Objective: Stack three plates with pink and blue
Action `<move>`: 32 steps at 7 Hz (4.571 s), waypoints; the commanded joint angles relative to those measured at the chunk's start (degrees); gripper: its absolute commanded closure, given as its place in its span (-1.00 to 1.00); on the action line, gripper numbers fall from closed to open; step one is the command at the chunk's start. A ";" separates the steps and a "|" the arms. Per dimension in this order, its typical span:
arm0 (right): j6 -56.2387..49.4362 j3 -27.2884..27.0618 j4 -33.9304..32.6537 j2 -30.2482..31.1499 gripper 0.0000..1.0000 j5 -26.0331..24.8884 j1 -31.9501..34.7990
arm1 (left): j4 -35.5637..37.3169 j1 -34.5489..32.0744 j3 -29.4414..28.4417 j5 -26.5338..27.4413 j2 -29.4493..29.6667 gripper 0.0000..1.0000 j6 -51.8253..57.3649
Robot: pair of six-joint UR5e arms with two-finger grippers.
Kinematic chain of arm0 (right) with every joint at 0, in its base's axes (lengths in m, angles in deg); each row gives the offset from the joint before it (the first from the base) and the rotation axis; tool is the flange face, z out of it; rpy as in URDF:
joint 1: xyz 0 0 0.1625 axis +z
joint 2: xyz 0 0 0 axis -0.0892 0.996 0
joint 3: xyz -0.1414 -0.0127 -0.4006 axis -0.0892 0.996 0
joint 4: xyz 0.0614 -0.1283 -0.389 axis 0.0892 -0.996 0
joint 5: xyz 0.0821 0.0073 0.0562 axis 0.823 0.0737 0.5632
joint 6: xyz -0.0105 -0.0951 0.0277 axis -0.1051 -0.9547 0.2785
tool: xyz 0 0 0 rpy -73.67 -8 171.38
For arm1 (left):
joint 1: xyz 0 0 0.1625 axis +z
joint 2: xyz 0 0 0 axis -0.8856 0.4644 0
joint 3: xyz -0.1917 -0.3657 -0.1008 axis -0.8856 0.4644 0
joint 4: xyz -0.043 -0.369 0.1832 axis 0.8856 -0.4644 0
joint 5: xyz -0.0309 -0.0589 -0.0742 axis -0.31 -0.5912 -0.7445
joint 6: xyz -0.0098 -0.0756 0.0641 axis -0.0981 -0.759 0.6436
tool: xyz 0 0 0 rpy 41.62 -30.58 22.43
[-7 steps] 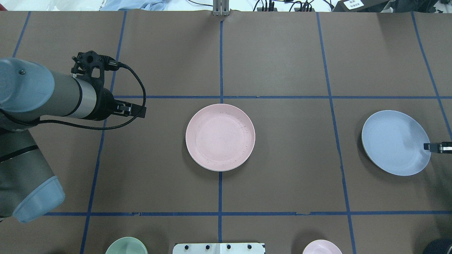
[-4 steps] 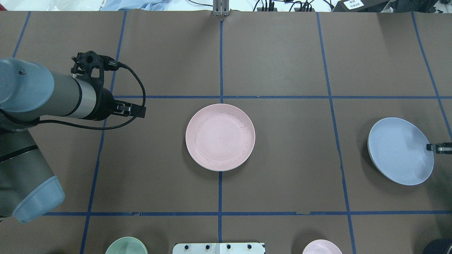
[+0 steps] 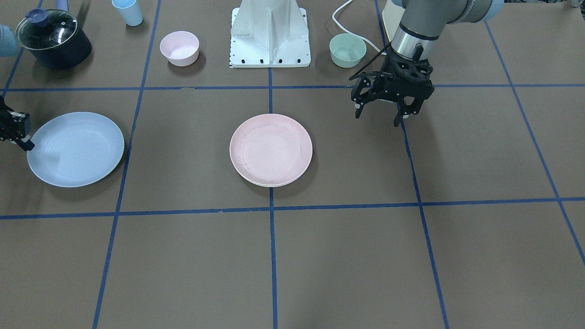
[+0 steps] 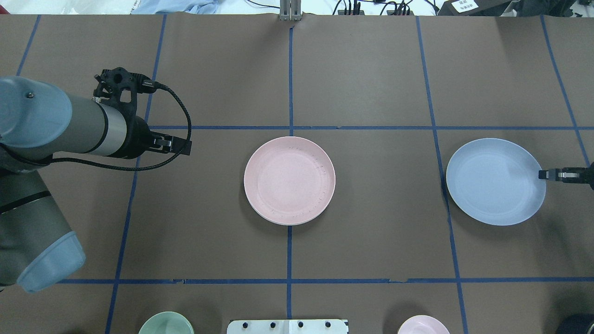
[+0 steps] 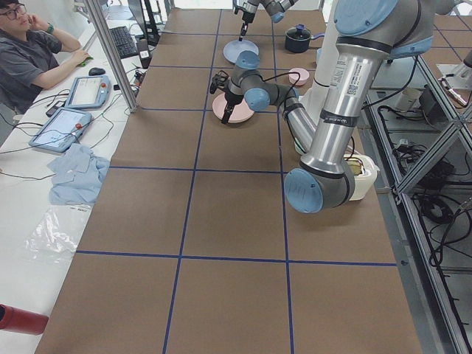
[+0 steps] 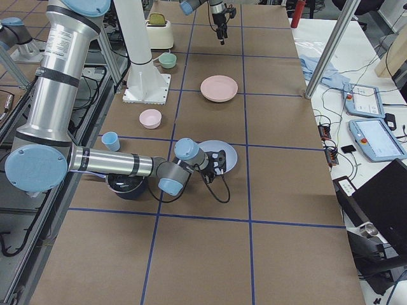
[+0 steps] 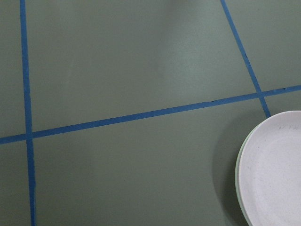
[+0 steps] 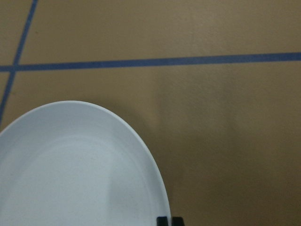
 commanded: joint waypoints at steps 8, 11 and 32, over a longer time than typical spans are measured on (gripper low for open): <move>26.03 -17.32 -45.67 -34.74 1.00 -21.76 -23.20 | 2.95 -32.55 -3.61 -13.87 -12.38 -1.00 50.89; 26.66 -16.35 -53.80 -37.06 1.00 -33.68 -35.02 | 2.86 -36.65 -5.83 -15.20 -12.83 -1.00 56.86; -67.21 -6.24 -65.43 -2.88 -1.00 9.89 32.81 | 6.69 -57.13 -21.04 -30.06 -24.87 -1.00 67.59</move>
